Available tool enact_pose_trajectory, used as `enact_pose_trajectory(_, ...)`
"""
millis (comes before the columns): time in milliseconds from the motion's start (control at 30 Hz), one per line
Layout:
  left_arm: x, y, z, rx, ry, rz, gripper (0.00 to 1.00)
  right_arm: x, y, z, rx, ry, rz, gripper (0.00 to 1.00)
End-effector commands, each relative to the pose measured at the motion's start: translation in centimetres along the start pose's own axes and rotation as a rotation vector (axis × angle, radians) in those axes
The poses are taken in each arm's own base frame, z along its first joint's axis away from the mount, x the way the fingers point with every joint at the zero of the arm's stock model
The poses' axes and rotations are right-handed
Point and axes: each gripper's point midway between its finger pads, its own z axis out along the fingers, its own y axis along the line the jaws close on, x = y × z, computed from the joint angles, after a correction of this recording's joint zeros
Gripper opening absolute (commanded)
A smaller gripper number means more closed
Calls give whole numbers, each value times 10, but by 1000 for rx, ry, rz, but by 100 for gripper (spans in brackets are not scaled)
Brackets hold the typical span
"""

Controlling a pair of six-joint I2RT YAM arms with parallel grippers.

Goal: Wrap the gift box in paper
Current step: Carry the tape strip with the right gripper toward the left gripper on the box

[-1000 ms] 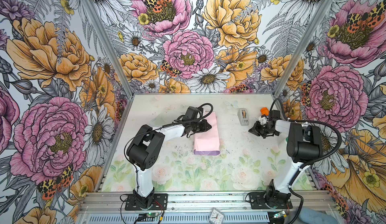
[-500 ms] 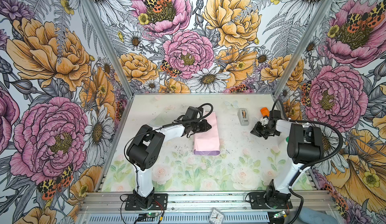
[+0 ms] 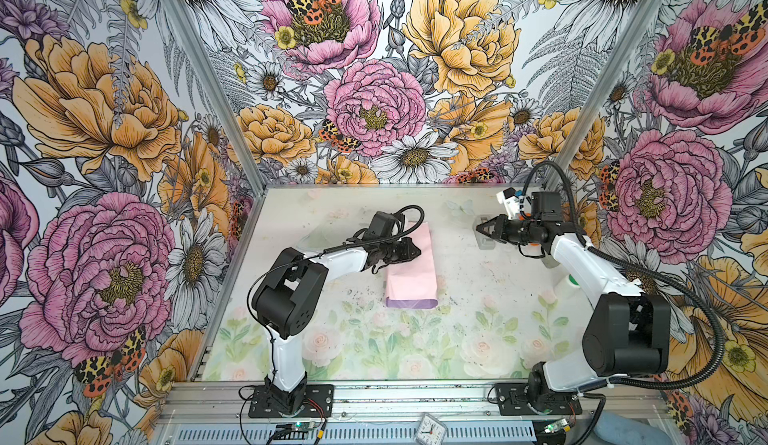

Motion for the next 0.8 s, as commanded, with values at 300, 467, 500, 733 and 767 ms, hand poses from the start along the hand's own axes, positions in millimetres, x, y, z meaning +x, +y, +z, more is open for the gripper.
enact_pose_trajectory(300, 32, 13, 2, -63, 84, -16, 16, 62, 57, 68, -219, 345, -155, 0)
enact_pose_trajectory(467, 32, 15, 2, -69, 84, -16, 16, 79, 40, 80, -172, 451, -149, 0)
enact_pose_trajectory(500, 33, 15, 2, -67, 85, -15, 16, 81, 38, 82, -167, 468, -150, 0)
enact_pose_trajectory(733, 33, 15, 2, -69, 85, -15, 16, 89, 24, 91, -133, 552, -151, 0)
enact_pose_trajectory(767, 33, 15, 2, -69, 85, -14, 16, 89, 23, 92, -130, 562, -152, 0)
